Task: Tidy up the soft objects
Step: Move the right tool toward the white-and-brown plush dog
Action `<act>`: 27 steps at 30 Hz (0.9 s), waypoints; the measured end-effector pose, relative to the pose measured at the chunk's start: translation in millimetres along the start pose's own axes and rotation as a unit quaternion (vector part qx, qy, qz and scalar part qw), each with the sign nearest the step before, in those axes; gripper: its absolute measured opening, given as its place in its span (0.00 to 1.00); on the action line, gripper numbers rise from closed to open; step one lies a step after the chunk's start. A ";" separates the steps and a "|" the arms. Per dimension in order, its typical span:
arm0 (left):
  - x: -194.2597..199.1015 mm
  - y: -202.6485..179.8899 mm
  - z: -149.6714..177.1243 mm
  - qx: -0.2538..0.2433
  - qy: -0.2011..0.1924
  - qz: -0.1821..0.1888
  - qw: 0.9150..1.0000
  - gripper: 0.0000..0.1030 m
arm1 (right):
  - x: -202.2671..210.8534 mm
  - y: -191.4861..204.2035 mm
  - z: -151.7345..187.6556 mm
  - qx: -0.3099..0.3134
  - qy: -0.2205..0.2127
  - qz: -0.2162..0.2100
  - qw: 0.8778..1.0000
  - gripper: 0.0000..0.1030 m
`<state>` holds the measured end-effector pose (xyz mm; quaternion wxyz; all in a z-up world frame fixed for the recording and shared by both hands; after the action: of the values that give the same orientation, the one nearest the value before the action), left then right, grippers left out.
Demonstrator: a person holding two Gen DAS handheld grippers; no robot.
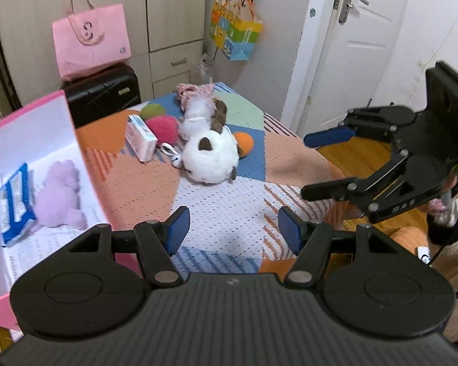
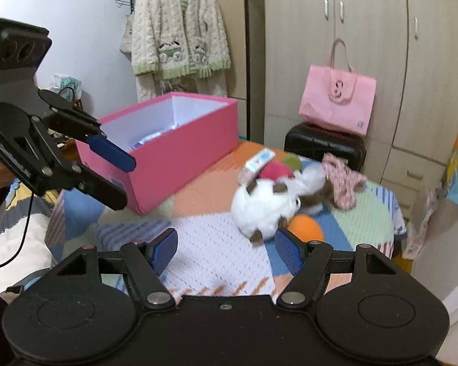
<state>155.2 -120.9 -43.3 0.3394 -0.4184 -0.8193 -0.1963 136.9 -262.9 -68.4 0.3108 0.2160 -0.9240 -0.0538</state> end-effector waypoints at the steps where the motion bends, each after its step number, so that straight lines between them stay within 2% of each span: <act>1: -3.7 0.3 -0.3 0.002 0.000 0.002 1.000 0.61 | -4.3 -3.2 2.2 -0.002 0.002 0.000 1.000 0.73; 8: -38.3 7.9 -3.5 0.004 0.004 -0.030 1.000 0.63 | -31.9 -13.8 13.5 0.014 -0.007 0.019 1.000 0.73; 13: -60.5 14.1 -8.1 0.034 -0.003 -0.014 0.999 0.63 | -53.7 -19.7 12.0 0.037 -0.023 0.040 0.998 0.73; 18: -80.6 18.4 -15.1 0.057 -0.022 -0.015 0.998 0.63 | -73.8 -23.3 8.4 0.054 -0.029 0.049 0.997 0.73; 27: -111.1 38.8 -26.9 0.101 -0.062 -0.062 0.991 0.63 | -90.5 -19.3 -2.1 0.128 -0.051 0.069 0.988 0.77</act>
<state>244.2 -176.3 -103.3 0.3159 -0.3419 -0.8786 -0.1071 209.8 -241.0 -121.1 0.2359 0.1864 -0.9508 0.0751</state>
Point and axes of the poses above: each gripper's, at about its wrist camera, not at the fingertips, and x roughly against the way its jaws point, y to its left, z to its underside, the point moved 8 cm from there along -x, roughly the way its jaws point, and after that the axes turned 12 degrees about -x, right-handed, at the moved point
